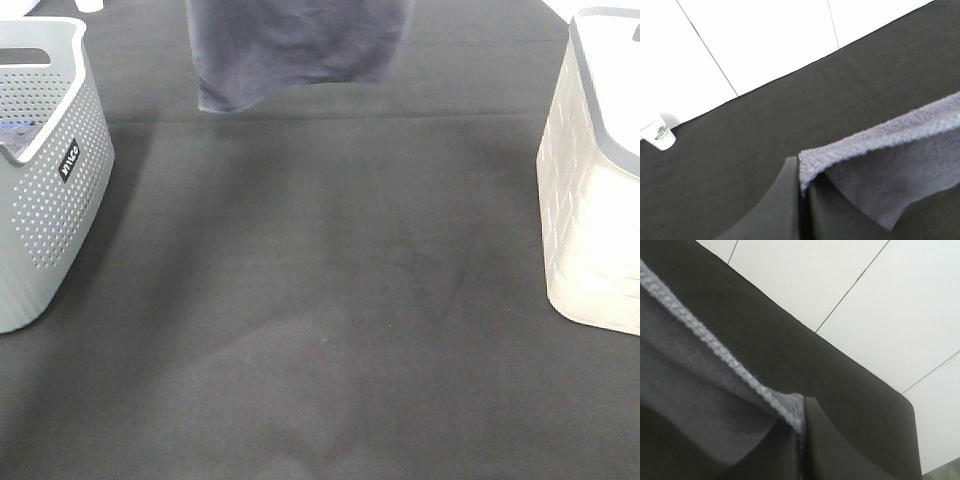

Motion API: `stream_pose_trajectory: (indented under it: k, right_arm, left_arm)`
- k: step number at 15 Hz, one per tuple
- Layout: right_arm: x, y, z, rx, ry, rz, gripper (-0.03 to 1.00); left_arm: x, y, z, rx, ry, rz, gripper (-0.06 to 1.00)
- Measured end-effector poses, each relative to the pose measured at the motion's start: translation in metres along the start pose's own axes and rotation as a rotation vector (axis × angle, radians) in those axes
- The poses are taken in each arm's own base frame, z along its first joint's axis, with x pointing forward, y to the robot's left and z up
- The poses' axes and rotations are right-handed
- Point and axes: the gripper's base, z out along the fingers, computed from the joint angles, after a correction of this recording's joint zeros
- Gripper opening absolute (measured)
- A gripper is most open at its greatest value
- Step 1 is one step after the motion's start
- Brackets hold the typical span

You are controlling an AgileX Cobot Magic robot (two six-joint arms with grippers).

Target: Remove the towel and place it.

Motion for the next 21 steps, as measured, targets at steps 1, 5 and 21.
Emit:
stream_pose_trajectory:
  k: [1, 5, 21]
  right_arm:
    - [0.006, 0.0, 0.005, -0.004, 0.013, 0.014, 0.0]
    - [0.021, -0.005, 0.015, 0.0, 0.024, 0.062, 0.0]
    - [0.075, 0.0, 0.039, -0.105, 0.245, 0.35, 0.0]
  left_arm:
    - [0.006, -0.003, 0.007, 0.004, 0.003, 0.001, 0.0]
    - [0.02, -0.012, 0.024, 0.017, -0.019, 0.004, 0.0]
    - [0.052, -0.041, 0.046, 0.051, 0.105, 0.077, 0.0]
